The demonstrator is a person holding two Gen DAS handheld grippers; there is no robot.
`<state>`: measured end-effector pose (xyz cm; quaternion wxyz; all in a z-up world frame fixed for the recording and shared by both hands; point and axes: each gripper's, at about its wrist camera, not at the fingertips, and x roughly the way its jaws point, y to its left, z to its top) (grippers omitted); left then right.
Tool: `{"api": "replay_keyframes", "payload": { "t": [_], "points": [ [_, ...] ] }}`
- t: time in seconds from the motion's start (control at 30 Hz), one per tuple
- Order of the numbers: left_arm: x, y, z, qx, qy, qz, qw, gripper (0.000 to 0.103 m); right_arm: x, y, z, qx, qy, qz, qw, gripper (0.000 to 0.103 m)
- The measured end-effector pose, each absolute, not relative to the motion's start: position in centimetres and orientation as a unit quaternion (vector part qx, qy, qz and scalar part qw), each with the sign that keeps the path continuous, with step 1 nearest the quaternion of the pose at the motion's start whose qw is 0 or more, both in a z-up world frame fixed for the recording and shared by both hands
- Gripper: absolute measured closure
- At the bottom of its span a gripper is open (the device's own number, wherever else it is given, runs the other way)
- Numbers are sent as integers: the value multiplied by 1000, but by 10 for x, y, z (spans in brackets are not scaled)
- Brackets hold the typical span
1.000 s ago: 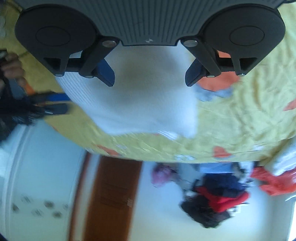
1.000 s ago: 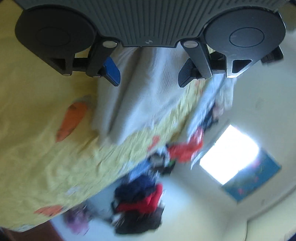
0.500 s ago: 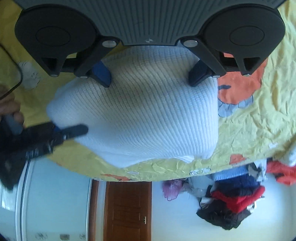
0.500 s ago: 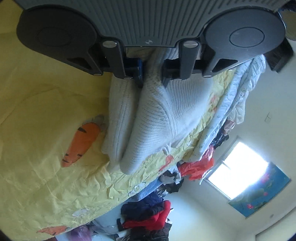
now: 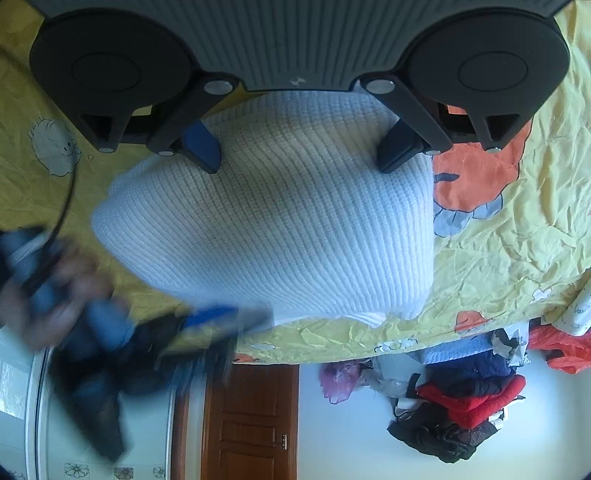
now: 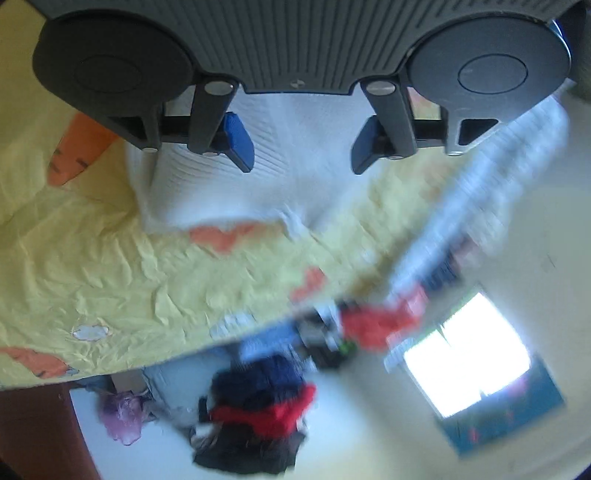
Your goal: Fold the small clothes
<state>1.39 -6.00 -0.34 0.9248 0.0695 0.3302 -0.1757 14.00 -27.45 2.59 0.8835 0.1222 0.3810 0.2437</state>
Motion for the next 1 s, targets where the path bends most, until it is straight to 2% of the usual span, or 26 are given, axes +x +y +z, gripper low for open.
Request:
{"api": "replay_keyframes", "payload": {
  "t": [0.03, 0.1, 0.23, 0.37, 0.47, 0.57, 0.6, 0.63, 0.7, 0.87, 1.0],
  "points": [
    [13, -60, -3, 68, 329, -177, 925, 10, 140, -275, 12, 100, 369, 250, 890, 51],
    [13, -60, -4, 68, 328, -176, 926, 10, 131, -280, 6, 107, 343, 265, 895, 51],
    [6, -56, 7, 64, 327, -174, 927, 10, 125, -273, 22, 77, 359, 246, 897, 50],
    [2, -36, 29, 8, 301, -187, 935, 10, 98, -268, 48, 73, 324, 224, 916, 49],
    [19, -44, 33, 20, 292, -174, 940, 10, 92, -255, 58, 60, 283, 248, 925, 36],
    [39, -60, 17, 54, 302, -159, 938, 10, 116, -250, 49, 68, 303, 228, 923, 25],
    [41, -64, 8, 75, 299, -147, 940, 4, 127, -249, 38, 64, 332, 213, 916, 25],
    [41, -67, 0, 91, 292, -144, 941, 3, 138, -251, 19, 59, 370, 205, 904, 31],
    [39, -62, -5, 86, 286, -149, 943, 2, 128, -262, 6, 62, 331, 234, 912, 32],
    [28, -54, 6, 69, 286, -137, 946, 2, 114, -261, 24, 46, 331, 210, 919, 33],
    [-10, -47, 16, 46, 251, -153, 955, 2, 61, -269, 40, 101, 285, 225, 926, 29]
  ]
}}
